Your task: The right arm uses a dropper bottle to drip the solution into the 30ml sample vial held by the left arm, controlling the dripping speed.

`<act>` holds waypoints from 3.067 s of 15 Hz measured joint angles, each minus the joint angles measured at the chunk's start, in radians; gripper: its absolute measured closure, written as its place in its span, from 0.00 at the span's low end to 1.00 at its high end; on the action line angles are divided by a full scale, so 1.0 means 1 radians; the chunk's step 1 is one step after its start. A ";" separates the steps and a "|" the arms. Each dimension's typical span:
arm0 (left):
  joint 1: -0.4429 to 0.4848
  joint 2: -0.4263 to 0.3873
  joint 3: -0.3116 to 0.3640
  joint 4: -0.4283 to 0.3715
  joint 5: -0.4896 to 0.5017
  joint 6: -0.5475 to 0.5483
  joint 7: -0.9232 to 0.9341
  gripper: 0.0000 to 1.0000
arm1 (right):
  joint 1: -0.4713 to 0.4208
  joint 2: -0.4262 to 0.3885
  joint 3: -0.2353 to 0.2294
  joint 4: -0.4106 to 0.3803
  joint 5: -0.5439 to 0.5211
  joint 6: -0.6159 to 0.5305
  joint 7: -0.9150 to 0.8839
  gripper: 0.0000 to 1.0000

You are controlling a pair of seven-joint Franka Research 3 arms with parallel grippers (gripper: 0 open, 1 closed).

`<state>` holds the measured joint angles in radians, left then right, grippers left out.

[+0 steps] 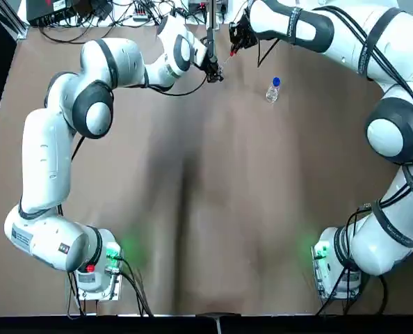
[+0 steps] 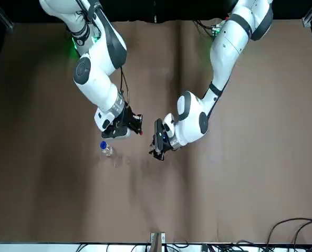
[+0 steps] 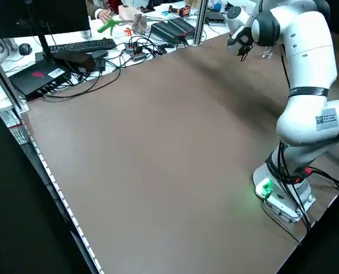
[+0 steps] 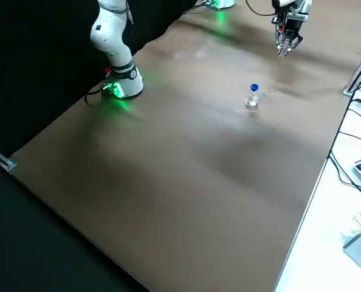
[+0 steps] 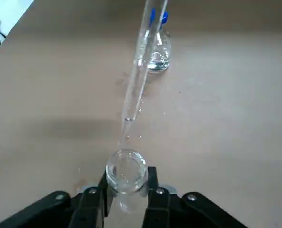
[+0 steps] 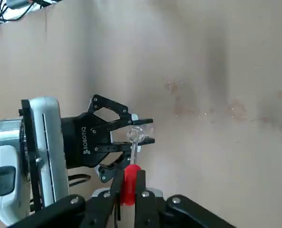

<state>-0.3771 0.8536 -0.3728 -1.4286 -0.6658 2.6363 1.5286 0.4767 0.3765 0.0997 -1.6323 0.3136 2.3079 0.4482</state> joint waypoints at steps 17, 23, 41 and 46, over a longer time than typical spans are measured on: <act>0.000 0.000 -0.003 0.000 0.000 0.000 -0.016 0.69 | 0.020 0.023 0.000 0.000 0.000 0.026 0.001 0.87; 0.000 0.000 -0.004 0.000 0.000 0.000 -0.016 0.69 | 0.020 0.024 -0.003 0.000 0.000 0.027 0.001 0.89; -0.001 0.000 -0.005 0.000 0.000 0.000 -0.016 0.69 | 0.017 0.024 -0.019 0.000 0.000 0.025 0.001 0.96; -0.001 0.000 -0.005 0.001 0.000 0.000 -0.016 0.69 | 0.008 0.019 -0.019 0.013 0.001 -0.003 0.024 0.96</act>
<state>-0.3784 0.8534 -0.3776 -1.4276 -0.6658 2.6363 1.5128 0.4844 0.3958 0.0803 -1.6189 0.3144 2.3052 0.4721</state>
